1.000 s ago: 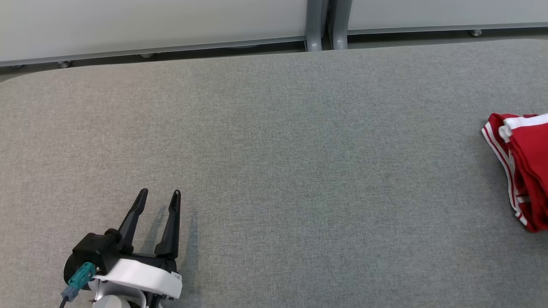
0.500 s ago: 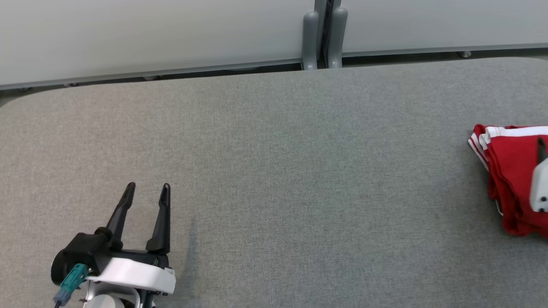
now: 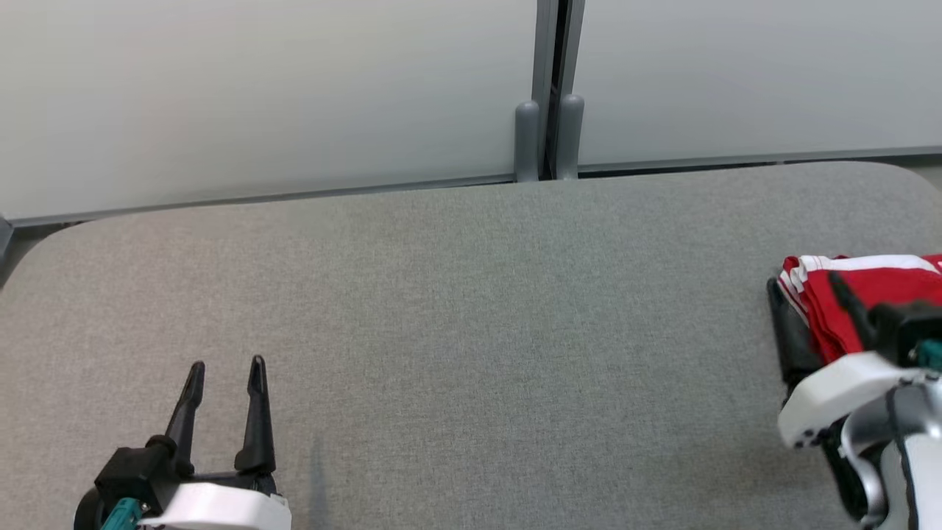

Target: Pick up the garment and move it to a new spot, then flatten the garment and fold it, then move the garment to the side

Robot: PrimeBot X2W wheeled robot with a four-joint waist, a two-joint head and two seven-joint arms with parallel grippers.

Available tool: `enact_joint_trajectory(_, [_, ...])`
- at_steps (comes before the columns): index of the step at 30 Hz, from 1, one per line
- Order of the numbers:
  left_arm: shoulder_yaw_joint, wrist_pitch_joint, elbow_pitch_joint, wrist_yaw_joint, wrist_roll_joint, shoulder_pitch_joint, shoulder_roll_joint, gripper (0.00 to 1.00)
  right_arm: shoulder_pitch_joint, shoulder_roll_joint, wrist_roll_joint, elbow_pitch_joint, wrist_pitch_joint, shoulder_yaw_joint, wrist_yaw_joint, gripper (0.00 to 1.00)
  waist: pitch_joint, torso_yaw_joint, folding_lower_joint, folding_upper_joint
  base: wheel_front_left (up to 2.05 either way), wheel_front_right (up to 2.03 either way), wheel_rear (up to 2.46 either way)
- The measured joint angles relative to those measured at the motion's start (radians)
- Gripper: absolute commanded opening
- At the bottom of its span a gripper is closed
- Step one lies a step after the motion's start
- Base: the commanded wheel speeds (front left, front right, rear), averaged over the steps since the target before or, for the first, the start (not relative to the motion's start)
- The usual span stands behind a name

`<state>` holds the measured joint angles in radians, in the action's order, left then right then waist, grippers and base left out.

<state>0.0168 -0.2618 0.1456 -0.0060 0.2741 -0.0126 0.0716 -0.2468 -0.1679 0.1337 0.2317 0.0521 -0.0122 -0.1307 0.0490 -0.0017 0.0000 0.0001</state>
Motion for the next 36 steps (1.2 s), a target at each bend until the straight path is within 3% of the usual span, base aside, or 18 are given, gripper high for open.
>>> enact_joint_trajectory(5, [0.002,0.0,0.058,0.001,-0.004,-0.026,-0.004,1.0,0.088,0.062,0.047,-0.025,-0.057,-0.002,0.0,1.0,-0.043,0.007,0.0,0.0,0.0,0.0,0.0])
enact_joint_trajectory(12, [-0.01,0.0,0.121,-0.001,-0.009,-0.036,0.007,1.0,0.153,0.102,0.069,-0.017,-0.097,-0.008,0.0,1.0,-0.079,0.014,0.0,0.0,0.0,0.0,0.0])
enact_joint_trajectory(36, [-0.048,0.0,0.159,-0.021,-0.016,-0.051,-0.001,1.0,0.159,0.119,0.104,0.051,-0.136,0.012,0.0,1.0,-0.101,0.032,0.0,0.0,0.0,0.0,0.0])
